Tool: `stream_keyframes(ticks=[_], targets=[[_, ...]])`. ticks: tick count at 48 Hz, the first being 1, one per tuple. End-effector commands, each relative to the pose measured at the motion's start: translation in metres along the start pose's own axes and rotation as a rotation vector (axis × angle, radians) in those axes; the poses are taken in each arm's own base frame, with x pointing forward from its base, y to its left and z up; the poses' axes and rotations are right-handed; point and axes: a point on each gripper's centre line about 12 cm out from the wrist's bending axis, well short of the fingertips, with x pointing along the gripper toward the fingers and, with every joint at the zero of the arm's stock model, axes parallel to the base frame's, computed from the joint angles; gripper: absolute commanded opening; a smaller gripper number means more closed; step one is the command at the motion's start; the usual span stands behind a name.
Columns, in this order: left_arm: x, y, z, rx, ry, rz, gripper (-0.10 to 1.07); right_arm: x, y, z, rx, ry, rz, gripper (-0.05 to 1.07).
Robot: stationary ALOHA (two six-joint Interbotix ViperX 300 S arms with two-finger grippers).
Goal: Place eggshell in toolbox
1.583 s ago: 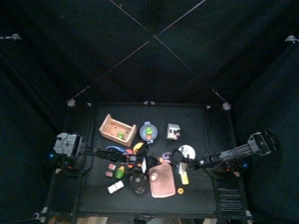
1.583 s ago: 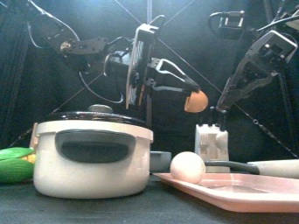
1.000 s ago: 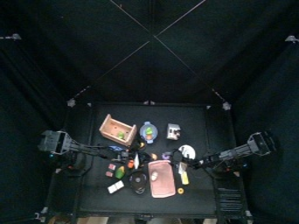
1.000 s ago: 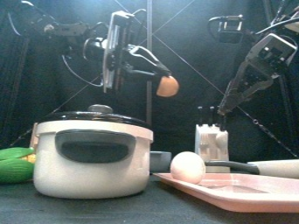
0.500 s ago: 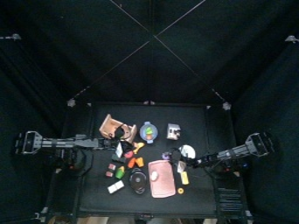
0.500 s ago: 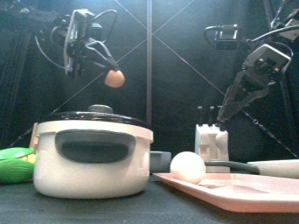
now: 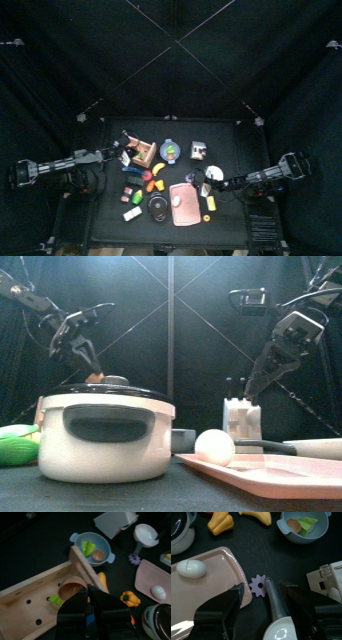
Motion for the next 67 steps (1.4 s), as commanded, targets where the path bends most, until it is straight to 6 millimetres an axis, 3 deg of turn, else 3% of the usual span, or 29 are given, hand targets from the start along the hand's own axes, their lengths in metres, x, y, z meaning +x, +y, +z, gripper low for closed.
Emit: stream_keyframes(ticks=[1, 19, 35, 67], targets=[[0.002, 0.009, 0.002, -0.025, -0.037, 0.016, 0.46, -0.004, 0.0, 0.011, 0.008, -0.032, 0.007, 0.91], [0.012, 0.026, -0.027, -0.117, -0.053, 0.02, 0.47, -0.002, -0.002, 0.011, 0.011, -0.029, 0.0, 0.91], [0.029, 0.032, -0.031, -0.118, 0.004, 0.054, 0.64, -0.001, -0.005, 0.011, 0.009, -0.03, -0.008, 0.91], [0.03, 0.034, -0.03, -0.115, 0.0, 0.058, 0.81, -0.001, -0.005, 0.01, 0.009, -0.027, -0.008, 0.91]])
